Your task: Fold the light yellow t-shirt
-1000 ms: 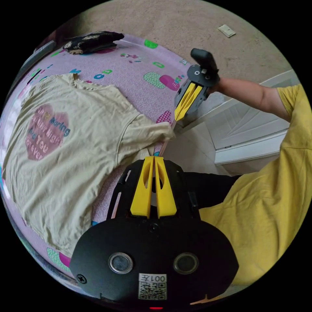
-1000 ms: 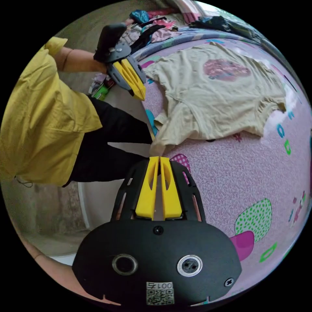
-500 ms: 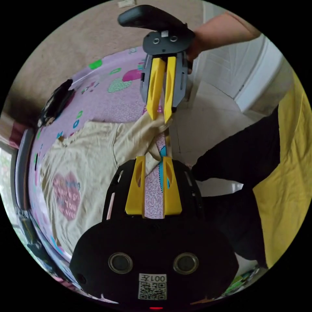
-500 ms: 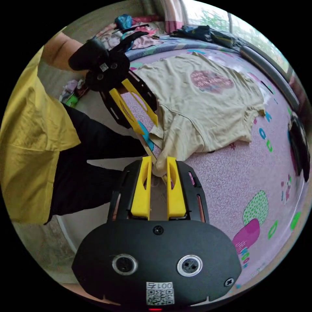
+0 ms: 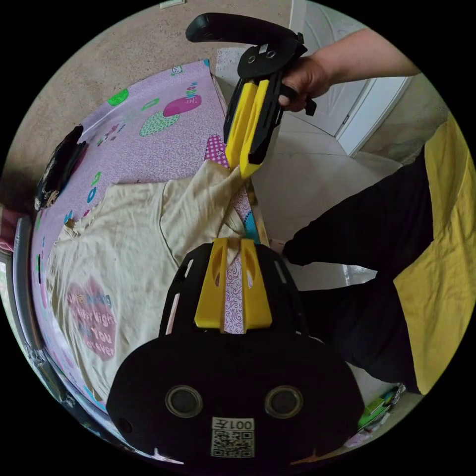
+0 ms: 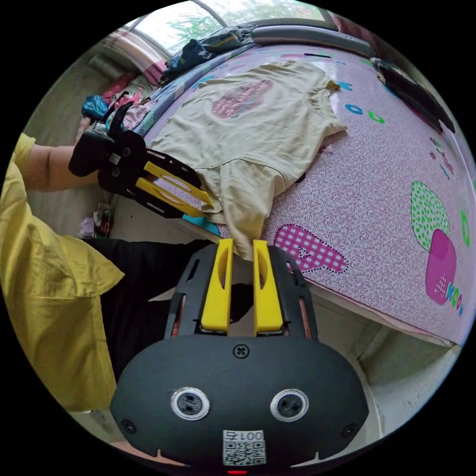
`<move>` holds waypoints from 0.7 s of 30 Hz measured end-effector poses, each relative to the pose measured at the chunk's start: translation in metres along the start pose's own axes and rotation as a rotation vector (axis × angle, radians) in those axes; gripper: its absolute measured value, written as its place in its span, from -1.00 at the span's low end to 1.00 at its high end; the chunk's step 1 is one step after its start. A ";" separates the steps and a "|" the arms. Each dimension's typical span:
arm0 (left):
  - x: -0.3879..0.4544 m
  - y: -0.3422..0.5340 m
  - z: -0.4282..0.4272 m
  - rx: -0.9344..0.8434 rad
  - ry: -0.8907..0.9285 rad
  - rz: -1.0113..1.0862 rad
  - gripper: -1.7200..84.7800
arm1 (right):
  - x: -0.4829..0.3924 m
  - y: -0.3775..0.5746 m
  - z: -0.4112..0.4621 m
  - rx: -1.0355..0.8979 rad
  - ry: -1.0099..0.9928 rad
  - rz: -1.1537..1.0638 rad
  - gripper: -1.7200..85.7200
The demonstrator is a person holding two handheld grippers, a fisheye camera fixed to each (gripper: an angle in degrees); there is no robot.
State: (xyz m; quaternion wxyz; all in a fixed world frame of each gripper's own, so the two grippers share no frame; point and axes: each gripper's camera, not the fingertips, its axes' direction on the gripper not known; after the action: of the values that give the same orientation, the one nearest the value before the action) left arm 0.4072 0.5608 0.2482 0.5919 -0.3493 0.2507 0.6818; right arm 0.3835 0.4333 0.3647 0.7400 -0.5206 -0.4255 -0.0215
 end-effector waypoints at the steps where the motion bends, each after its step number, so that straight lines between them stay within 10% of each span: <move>1: -0.002 -0.001 -0.001 0.005 0.013 0.005 -0.97 | 0.001 0.001 -0.001 0.009 0.002 0.007 -0.90; 21: 0.014 0.047 -0.004 0.020 0.173 -0.012 -0.98 | 0.041 0.015 -0.023 -0.049 -0.077 0.100 -0.94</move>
State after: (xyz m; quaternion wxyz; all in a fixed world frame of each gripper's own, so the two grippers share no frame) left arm 0.3613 0.5588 0.2314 0.5754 -0.4027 0.3055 0.6429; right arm 0.4313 0.4388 0.3777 0.7104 -0.5595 -0.4263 0.0249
